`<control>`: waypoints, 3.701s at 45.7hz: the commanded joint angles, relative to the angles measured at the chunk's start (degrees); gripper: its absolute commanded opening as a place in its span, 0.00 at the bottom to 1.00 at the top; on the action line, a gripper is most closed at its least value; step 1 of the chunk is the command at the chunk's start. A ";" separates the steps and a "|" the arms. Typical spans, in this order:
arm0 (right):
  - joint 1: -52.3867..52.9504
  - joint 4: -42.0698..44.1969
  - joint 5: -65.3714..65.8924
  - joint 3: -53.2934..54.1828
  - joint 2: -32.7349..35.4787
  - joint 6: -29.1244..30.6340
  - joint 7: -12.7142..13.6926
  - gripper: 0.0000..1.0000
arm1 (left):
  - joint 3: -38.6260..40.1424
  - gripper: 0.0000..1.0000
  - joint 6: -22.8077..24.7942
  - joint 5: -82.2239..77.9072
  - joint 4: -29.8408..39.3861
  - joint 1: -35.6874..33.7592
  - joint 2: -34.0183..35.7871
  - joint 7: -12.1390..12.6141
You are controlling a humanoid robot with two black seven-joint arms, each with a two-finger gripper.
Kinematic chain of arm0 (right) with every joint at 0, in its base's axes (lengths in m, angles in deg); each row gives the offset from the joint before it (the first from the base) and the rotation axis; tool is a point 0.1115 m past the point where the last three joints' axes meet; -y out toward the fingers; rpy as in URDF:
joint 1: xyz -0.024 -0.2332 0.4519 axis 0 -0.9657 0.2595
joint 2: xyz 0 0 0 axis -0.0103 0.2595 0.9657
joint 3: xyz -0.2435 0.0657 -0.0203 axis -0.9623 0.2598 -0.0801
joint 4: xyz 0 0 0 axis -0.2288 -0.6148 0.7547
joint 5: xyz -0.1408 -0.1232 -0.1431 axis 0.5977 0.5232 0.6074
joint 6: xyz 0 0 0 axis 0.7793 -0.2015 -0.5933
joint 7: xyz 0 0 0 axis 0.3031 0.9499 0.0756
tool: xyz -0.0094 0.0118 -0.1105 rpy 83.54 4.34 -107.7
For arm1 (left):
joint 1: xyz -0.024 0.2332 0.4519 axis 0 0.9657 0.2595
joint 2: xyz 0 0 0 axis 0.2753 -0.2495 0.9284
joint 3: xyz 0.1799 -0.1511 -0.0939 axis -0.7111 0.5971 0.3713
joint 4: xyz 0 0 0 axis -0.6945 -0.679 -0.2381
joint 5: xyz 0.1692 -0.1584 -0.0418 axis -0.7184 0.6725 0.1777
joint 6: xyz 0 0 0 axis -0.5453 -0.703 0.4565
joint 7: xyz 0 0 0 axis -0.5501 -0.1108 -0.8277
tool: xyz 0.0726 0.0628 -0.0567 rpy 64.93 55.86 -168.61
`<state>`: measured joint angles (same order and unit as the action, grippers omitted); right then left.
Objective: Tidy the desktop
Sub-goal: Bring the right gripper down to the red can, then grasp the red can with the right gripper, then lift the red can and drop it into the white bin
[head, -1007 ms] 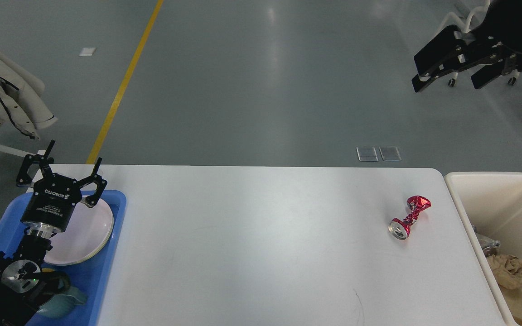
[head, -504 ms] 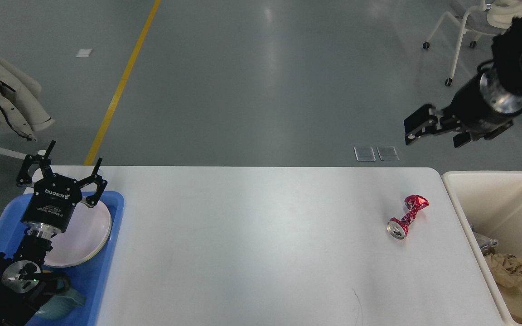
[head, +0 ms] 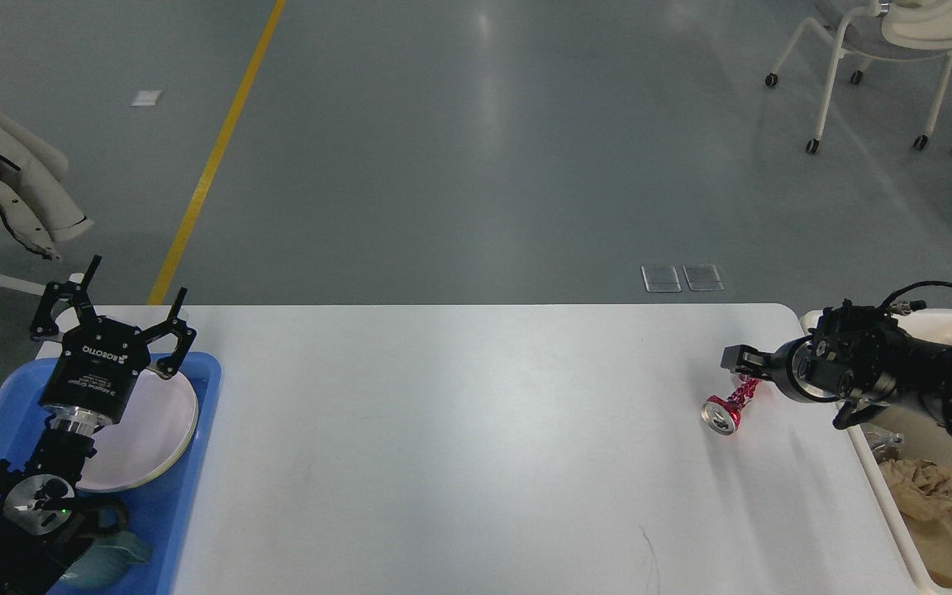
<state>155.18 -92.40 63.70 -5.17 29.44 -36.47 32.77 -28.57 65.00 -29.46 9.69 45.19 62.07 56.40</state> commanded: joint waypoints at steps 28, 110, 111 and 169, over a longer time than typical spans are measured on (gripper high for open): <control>-9.16 8.13 -0.69 5.55 -4.09 -7.38 1.95 0.37 | 0.00 0.97 0.00 0.03 0.00 0.00 0.00 -0.01; 0.20 0.72 24.74 -7.57 27.39 -6.31 -7.63 0.00 | -0.08 0.97 0.00 -0.05 0.00 0.00 0.00 -0.01; -4.90 3.62 21.49 -5.46 25.63 -7.80 -7.63 0.00 | 0.00 0.97 0.00 0.03 0.00 0.00 0.00 -0.01; 9.48 4.88 -11.76 53.83 5.68 -10.90 -7.90 1.00 | 0.00 0.97 0.00 0.03 0.00 0.00 0.00 0.08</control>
<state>164.78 -86.31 57.04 24.04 38.89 -48.01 25.06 -28.56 65.00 -29.44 9.68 45.17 62.07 56.48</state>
